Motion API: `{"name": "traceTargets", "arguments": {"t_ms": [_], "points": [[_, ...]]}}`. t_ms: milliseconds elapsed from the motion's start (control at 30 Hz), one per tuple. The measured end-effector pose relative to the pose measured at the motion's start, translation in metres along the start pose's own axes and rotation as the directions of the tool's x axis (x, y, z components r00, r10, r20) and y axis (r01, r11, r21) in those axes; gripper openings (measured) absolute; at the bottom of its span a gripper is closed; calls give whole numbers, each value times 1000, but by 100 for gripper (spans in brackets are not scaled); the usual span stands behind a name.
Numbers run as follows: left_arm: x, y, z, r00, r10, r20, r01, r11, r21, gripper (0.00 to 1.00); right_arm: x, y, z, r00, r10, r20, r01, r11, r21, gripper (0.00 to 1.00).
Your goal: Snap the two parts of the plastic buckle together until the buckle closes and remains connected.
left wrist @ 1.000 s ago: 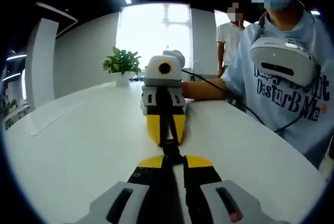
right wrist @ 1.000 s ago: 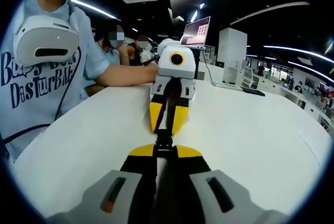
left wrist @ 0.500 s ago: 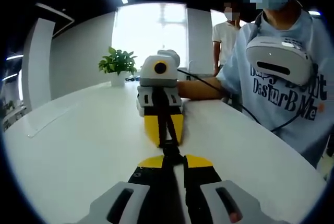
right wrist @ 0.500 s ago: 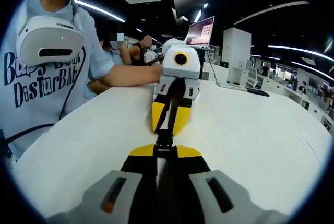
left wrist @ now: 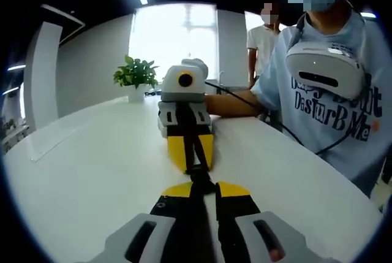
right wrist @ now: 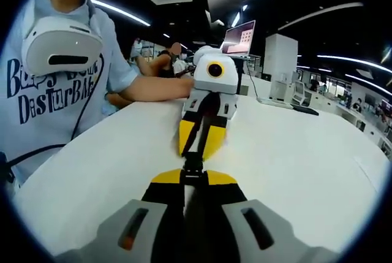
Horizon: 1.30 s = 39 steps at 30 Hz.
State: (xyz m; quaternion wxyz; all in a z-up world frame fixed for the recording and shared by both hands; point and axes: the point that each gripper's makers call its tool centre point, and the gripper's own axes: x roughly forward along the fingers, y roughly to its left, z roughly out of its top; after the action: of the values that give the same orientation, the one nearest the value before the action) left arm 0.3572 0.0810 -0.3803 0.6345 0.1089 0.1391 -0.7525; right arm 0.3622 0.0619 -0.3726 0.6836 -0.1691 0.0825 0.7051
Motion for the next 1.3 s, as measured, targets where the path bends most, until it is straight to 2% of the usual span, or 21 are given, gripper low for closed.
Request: {"name": "traceTargets", "arguments": {"t_ms": [100,300,533,767,900,967,1300], "points": [[-1,2,0,1000,11,-1,-11,1000,1,12,0,-1,0,1000,-7,1,7,1000,-2,11],[-4,3,0,1000,17,0,-17,999,-40,20,-1,-2,-1,1000,-7,4,7,1000,12,12],[-9,10,-2,999,54,-2,-54,998,-45,18,-2,-1,-2,1000,-9,2,9,1000,30,13],[-15,9,-4,999,49,-3,-49,996,-69,18,-3,-5,-3,1000,-22,-1,22,999,47,16],[-23,16,-7,997,80,-1,-80,993,-90,18,-4,-6,-4,1000,-24,-2,24,998,51,17],[-23,20,-7,995,100,2,-99,990,-95,18,-4,-6,-4,1000,-27,-2,27,998,53,18],[-20,21,-7,994,109,9,-108,990,-94,18,-8,-7,-7,999,-33,-10,34,996,78,23]]}}
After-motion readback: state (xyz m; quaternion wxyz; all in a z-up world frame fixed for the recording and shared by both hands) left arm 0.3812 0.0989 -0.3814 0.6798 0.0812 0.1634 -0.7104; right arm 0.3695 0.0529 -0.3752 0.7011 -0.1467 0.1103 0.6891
